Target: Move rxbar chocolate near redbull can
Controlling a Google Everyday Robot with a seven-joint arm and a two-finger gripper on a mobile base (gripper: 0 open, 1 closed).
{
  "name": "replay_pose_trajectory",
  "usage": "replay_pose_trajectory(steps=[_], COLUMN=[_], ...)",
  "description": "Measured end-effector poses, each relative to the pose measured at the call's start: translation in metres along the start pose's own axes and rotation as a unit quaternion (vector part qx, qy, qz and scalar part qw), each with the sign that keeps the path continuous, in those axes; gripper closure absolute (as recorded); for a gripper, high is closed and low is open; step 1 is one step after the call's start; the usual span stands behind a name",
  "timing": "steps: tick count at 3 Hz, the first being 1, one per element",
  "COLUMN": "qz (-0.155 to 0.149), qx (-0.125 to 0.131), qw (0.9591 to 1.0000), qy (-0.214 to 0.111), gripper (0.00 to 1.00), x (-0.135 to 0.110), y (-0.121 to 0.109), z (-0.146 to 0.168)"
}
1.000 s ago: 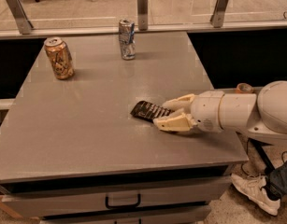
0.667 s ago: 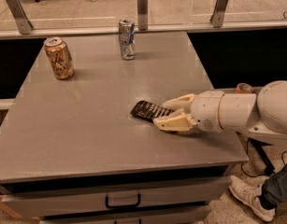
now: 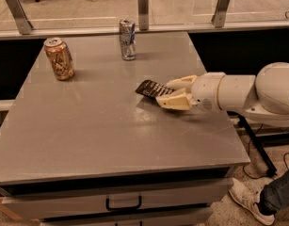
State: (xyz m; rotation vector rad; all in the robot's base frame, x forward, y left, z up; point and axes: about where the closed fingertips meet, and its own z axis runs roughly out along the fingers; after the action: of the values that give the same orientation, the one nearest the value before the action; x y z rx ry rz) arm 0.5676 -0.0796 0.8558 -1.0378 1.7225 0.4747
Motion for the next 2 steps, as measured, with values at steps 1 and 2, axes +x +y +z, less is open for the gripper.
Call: replay_pose_trajectory(steps=[1,2], qz=[0.000,-0.011], qx=[0.000,0.009], qw=[1.0000,0.9999], qy=[0.001,0.000], gripper=[1.00,1.00], x=[0.0007,-0.0074], y=[0.0006,-0.0032], z=[-0.0001,-0.0007])
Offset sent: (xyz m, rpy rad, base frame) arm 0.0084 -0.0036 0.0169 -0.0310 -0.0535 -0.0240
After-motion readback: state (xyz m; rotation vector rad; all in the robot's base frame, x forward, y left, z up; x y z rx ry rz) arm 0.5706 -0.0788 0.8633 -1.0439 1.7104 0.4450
